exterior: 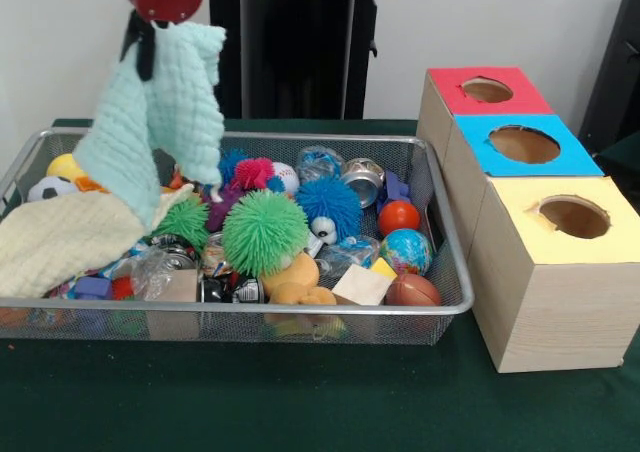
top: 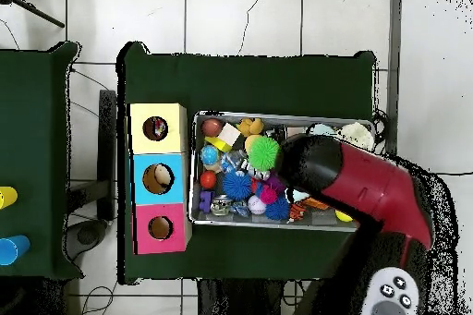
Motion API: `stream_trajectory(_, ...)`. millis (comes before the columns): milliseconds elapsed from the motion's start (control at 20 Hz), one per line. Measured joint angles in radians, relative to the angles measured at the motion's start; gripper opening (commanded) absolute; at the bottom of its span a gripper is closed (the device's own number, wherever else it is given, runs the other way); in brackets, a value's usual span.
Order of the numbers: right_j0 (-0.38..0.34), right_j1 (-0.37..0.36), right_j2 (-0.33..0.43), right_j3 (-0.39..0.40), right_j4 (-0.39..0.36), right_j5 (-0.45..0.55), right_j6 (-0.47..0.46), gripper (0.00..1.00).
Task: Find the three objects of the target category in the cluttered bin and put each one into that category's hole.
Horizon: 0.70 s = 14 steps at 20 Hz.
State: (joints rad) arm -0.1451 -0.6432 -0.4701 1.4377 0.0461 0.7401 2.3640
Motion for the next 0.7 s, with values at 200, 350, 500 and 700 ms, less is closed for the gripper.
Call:
stream_trajectory(200, -0.041, -0.015, 0.015, -0.001, -0.007, -0.001, 0.0, 0.0)
stream_trajectory(350, -0.067, -0.015, 0.037, -0.001, -0.013, -0.012, 0.0, 0.0)
stream_trajectory(500, -0.081, -0.012, 0.06, -0.001, -0.024, -0.028, 0.0, 0.0)
stream_trajectory(700, -0.092, -0.01, 0.082, -0.001, -0.033, -0.034, 0.0, 0.0)
